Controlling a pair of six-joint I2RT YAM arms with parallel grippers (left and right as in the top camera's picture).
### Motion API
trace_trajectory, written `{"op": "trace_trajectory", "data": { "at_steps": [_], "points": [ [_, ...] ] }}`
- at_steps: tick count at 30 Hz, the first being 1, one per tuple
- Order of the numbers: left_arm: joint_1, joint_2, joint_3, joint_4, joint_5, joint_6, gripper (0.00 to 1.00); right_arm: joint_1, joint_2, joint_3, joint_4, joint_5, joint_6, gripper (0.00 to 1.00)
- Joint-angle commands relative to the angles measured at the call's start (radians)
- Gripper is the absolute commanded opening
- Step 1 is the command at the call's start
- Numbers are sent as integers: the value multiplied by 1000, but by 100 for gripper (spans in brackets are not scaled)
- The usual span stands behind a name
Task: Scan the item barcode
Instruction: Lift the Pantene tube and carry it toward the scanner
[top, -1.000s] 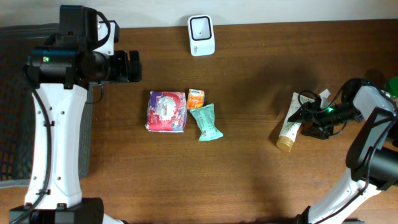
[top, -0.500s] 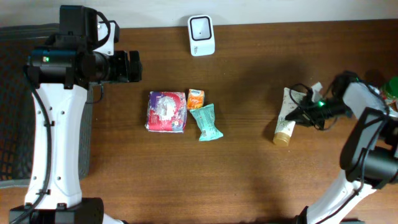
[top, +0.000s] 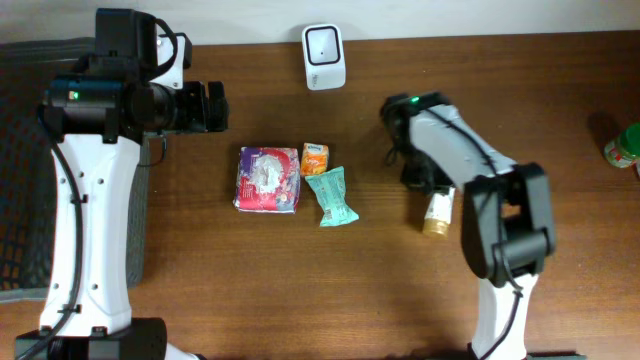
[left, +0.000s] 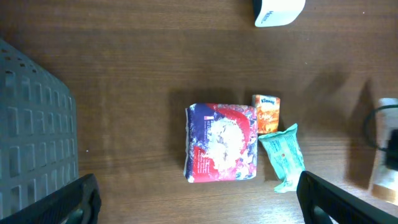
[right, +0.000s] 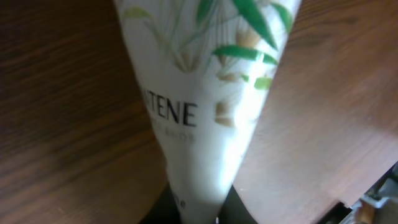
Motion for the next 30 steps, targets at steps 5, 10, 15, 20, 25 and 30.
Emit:
{"op": "trace_trajectory", "data": {
  "at_steps": [5,10,15,20,25,30],
  "points": [
    [3,-16,1,2,11,9,99,150,11,39,37,-23,42,72],
    [3,-16,1,2,11,9,99,94,10,262,-118,-33,-10,99],
    [3,-16,1,2,11,9,99,-113,10,420,-235,-310,-366,99],
    [3,-16,1,2,11,9,99,-318,12,290,-198,-676,-655,99],
    [3,-16,1,2,11,9,99,-345,12,72,-11,-802,-717,99],
    [3,-16,1,1,11,9,99,-345,12,-79,140,-765,-616,93]
  ]
}}
